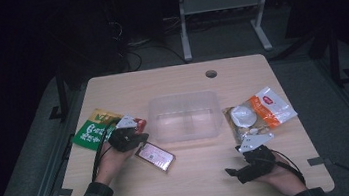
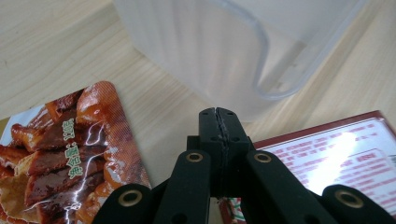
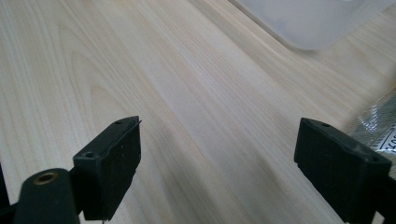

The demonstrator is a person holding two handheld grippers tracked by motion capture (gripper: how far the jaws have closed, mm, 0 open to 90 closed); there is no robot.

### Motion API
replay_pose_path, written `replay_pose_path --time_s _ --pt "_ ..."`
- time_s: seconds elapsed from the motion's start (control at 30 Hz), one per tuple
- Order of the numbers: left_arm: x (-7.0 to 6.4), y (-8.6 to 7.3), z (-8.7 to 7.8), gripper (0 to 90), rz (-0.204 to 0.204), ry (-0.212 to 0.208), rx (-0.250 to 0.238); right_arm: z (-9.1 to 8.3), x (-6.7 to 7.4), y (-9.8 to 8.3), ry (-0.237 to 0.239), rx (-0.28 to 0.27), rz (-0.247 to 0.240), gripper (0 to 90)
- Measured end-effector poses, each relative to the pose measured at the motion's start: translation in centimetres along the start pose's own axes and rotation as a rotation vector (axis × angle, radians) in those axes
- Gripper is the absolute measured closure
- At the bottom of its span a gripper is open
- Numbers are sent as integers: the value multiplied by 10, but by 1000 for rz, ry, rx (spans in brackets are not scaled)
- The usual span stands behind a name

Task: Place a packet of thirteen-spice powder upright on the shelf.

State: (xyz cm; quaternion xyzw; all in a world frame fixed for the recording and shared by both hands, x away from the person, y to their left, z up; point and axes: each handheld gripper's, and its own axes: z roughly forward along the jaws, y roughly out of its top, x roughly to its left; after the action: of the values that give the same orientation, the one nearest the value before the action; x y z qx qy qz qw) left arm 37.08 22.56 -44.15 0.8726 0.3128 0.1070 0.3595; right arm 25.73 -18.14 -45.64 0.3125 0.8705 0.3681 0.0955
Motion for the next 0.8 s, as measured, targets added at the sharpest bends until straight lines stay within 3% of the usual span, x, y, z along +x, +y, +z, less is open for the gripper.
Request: replay_pose_path --time_s 0.23,0.3,0.53,0.67,0.8 --pt "2 -1 8 899 -2 -1 20 1 0 1 -2 6 -6 142" --pt "3 0 7 899 18 3 31 0 0 0 -3 8 -5 143" --pt "2 -3 3 899 11 -4 40 0 0 0 -6 10 -8 143" --pt "2 -6 -1 899 33 -24 55 0 1 0 -5 10 -9 144" --pt "-2 -10 -5 899 45 -27 88 0 1 0 -5 9 -8 144"
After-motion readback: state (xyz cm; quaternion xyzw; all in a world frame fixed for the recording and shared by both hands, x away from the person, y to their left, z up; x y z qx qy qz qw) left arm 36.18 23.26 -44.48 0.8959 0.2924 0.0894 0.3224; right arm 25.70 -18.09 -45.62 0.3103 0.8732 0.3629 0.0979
